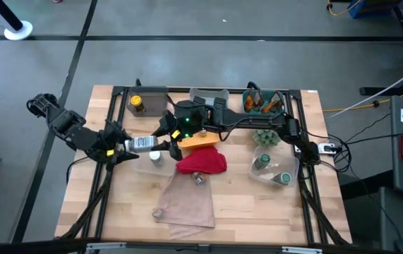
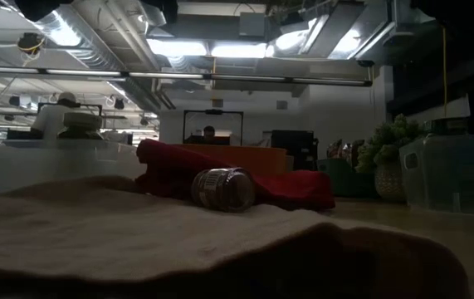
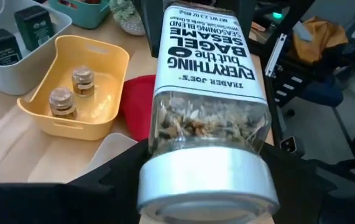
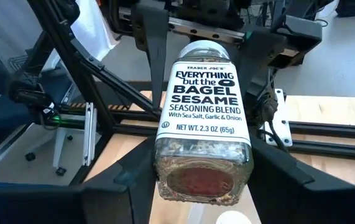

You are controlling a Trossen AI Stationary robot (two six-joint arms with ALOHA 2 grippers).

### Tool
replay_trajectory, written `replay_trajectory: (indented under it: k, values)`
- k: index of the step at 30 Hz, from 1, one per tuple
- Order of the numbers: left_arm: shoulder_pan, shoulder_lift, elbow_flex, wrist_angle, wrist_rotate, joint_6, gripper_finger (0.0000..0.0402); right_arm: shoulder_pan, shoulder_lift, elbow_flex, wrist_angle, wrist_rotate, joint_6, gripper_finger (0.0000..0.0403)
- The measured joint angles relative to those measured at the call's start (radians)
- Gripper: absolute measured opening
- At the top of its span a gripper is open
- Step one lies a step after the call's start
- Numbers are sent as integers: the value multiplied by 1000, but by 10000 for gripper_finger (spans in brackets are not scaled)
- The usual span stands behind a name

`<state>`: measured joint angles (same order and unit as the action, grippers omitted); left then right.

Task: Sort spices by type
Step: Put the white seasoning bottle into the left transparent bin

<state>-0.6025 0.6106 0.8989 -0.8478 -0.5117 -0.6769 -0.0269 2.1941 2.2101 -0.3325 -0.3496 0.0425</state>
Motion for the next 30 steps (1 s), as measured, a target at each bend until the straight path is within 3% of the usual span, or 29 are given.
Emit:
replay_trajectory:
  k: [18,26,30]
  values:
    - [0,22,-1,99,-96,148,252,0,0,0,17,0,0,202]
    - [1,55,-1,99,-108,162,181,1,0,0,44,-1,-3,202]
    - [1,55,-1,99,-108,162,180,1,0,0,43,0,-15,211]
